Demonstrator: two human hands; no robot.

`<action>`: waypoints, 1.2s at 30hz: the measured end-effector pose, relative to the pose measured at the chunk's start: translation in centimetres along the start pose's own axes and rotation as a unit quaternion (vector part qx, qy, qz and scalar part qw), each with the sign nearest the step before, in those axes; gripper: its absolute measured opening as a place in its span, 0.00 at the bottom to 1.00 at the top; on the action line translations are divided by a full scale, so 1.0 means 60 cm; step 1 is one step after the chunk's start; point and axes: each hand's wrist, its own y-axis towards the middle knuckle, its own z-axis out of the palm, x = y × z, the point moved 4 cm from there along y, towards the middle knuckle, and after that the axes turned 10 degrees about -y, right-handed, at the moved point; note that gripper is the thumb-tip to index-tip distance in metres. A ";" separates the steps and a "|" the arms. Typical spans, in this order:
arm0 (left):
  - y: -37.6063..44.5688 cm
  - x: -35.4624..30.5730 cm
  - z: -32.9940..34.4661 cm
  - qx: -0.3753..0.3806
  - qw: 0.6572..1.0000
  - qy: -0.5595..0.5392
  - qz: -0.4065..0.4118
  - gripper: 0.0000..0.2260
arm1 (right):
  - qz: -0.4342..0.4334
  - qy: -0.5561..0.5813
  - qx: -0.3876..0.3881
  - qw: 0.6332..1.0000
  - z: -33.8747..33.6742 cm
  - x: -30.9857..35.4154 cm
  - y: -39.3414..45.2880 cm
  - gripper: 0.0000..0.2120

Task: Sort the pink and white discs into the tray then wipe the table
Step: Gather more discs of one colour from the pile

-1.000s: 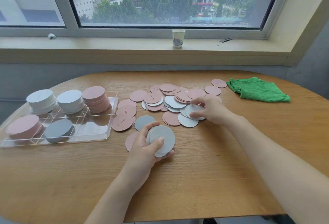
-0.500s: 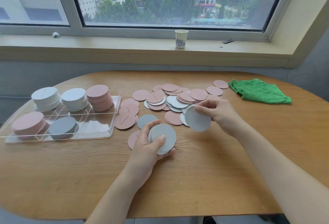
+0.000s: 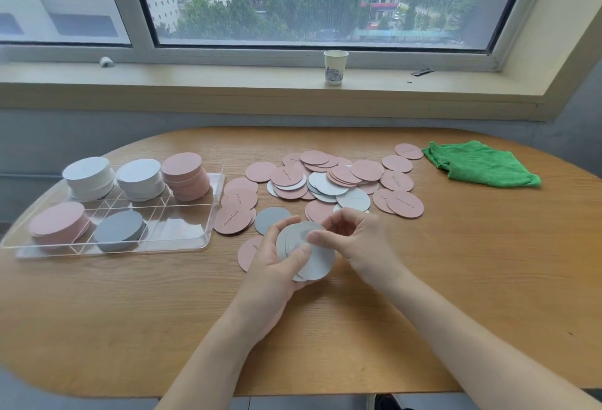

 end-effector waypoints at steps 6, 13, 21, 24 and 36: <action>-0.003 0.005 0.000 0.008 1.000 0.014 -0.017 0.19 | -0.043 -0.119 -0.067 0.990 -0.036 -0.005 0.025 0.09; -0.002 0.002 -0.003 -0.006 0.999 0.026 -0.031 0.20 | 0.039 -0.329 -0.070 0.941 -0.102 -0.069 0.110 0.27; 0.003 0.005 -0.005 -0.011 0.999 0.035 -0.032 0.20 | 0.037 -0.386 -0.077 0.918 -0.083 -0.076 0.135 0.36; 0.002 0.007 -0.005 -0.009 0.999 0.043 -0.028 0.19 | 0.026 -0.372 -0.084 0.924 -0.080 -0.070 0.126 0.33; 0.005 0.002 -0.012 -0.059 0.996 -0.060 -0.013 0.19 | -0.163 -0.244 -0.070 0.953 -0.063 -0.013 0.004 0.32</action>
